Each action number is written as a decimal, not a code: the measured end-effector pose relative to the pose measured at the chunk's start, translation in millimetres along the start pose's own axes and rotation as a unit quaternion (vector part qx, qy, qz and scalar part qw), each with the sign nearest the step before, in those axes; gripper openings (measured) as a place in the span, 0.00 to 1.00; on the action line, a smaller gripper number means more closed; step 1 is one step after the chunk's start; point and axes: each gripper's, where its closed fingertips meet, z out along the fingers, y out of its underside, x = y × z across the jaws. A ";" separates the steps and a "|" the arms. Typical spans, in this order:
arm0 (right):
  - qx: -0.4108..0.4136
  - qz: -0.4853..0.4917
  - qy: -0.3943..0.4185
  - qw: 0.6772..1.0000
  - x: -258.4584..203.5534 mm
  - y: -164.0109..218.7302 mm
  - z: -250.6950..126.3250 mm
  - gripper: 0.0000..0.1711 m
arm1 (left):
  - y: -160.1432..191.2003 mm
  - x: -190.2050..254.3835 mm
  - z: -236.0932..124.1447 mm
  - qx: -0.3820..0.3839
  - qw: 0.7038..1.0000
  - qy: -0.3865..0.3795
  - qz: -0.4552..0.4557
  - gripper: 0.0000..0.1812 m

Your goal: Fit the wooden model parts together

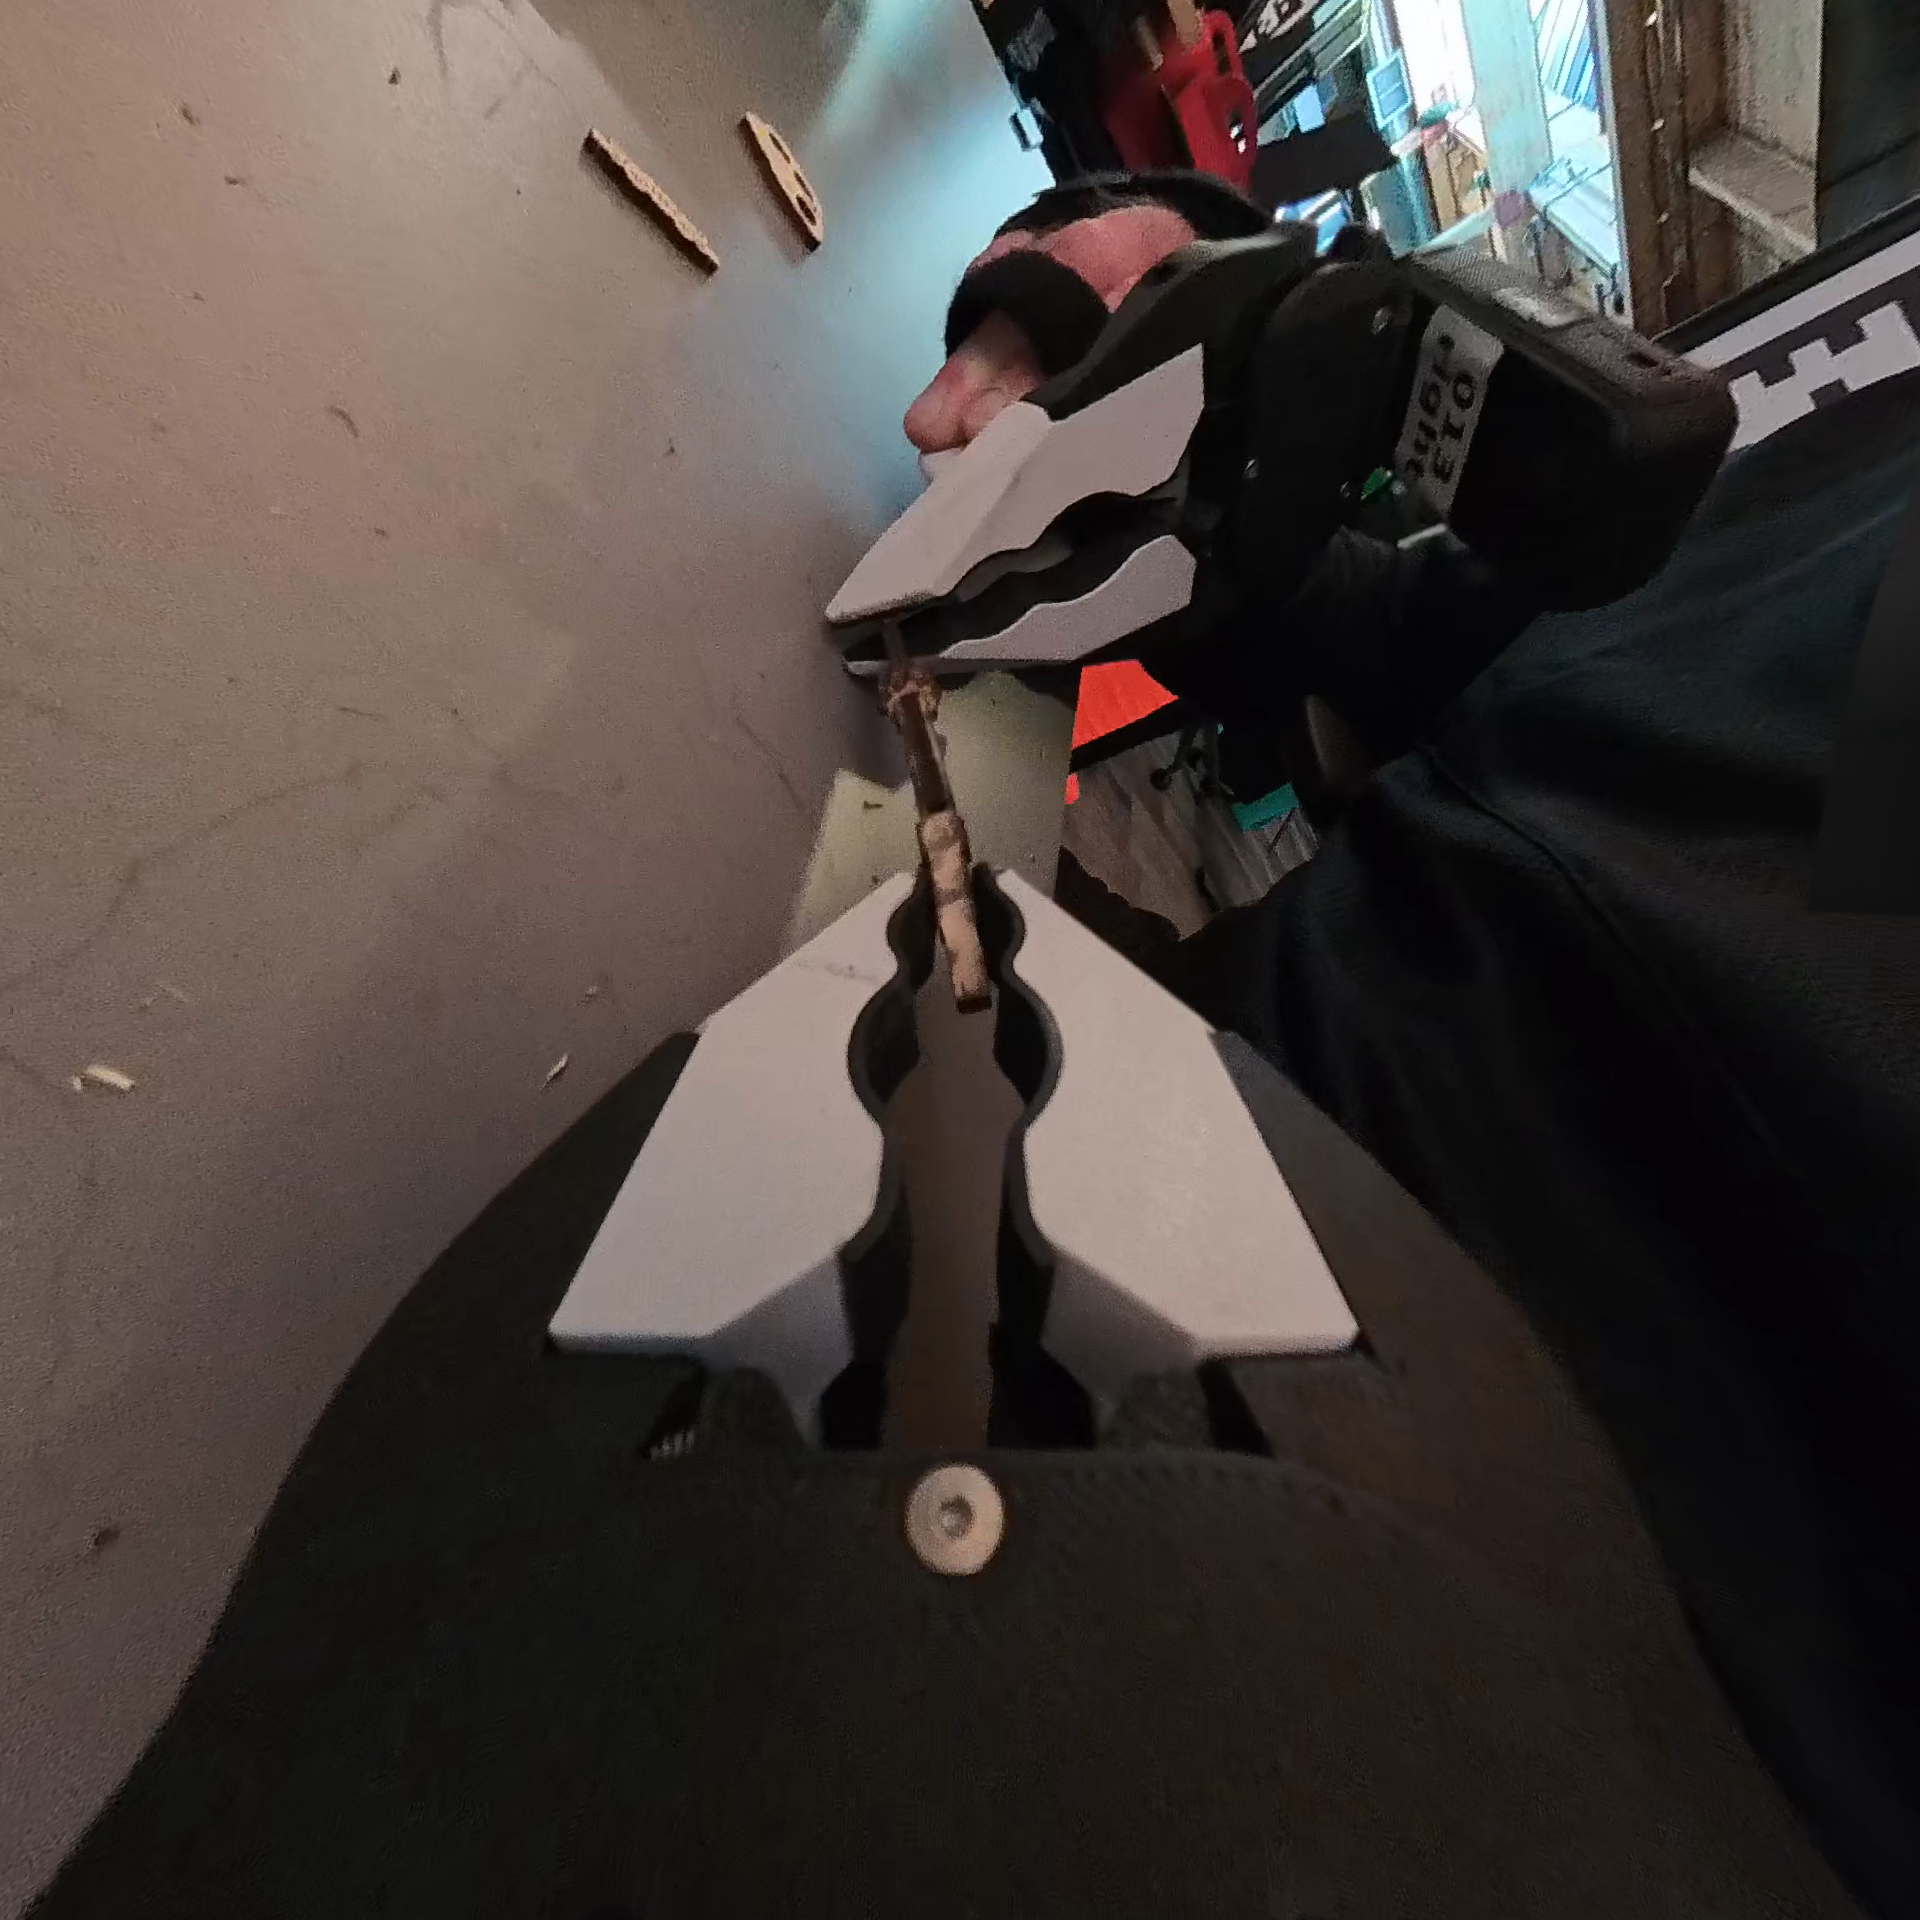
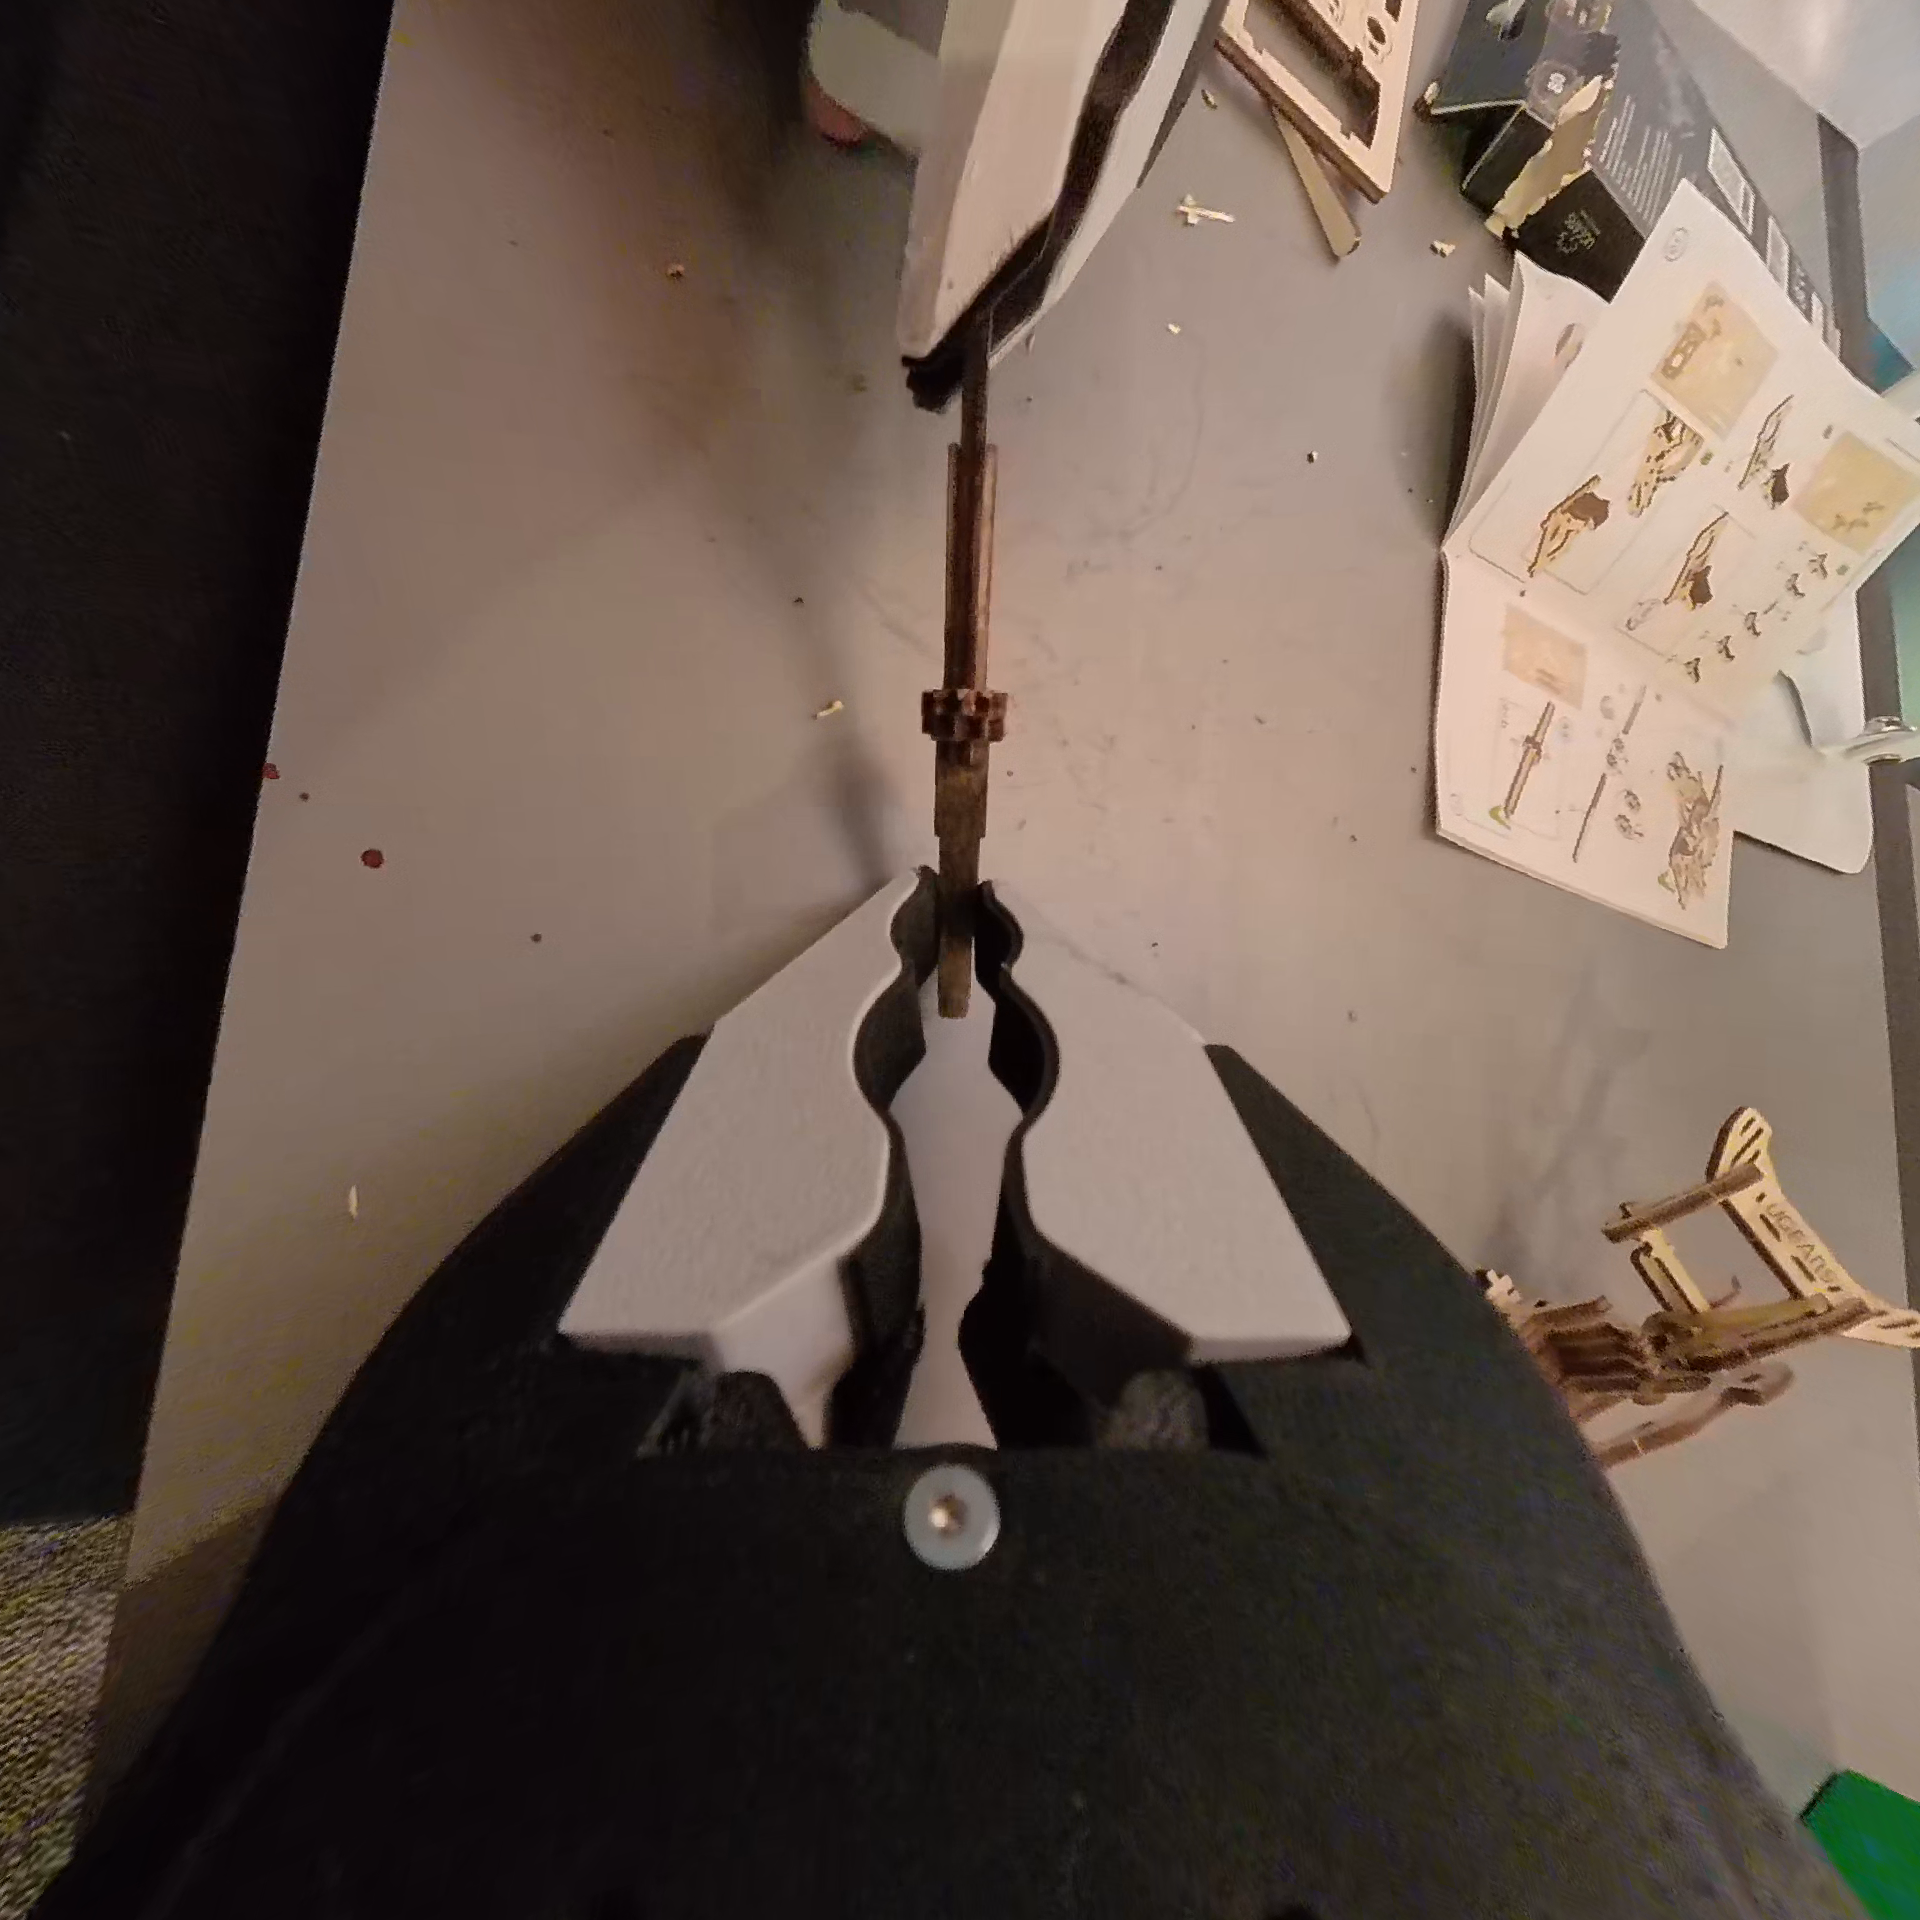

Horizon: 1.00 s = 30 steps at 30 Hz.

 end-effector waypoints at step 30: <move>-0.030 -0.017 0.018 0.999 -2.1 -1.1 -1.1 0.02 | 23.9 -4.9 18.9 -0.093 0.995 -0.021 0.029 0.03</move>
